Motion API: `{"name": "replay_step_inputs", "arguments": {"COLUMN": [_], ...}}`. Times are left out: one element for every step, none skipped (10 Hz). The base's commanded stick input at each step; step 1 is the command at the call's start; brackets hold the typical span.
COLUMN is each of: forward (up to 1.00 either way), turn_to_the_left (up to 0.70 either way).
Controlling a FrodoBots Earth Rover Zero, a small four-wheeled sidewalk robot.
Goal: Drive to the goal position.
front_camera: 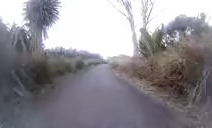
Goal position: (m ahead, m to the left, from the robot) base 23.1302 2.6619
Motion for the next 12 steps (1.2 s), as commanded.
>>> {"name": "replay_step_inputs", "arguments": {"forward": [0.70,0.70,0.70,0.70,0.70,0.70,0.70,0.70,0.70,0.70,0.70,0.70], "turn_to_the_left": [0.00,0.00,0.00,0.00,0.00,0.00,0.00,0.00,0.00,0.00,0.00,0.00]}}
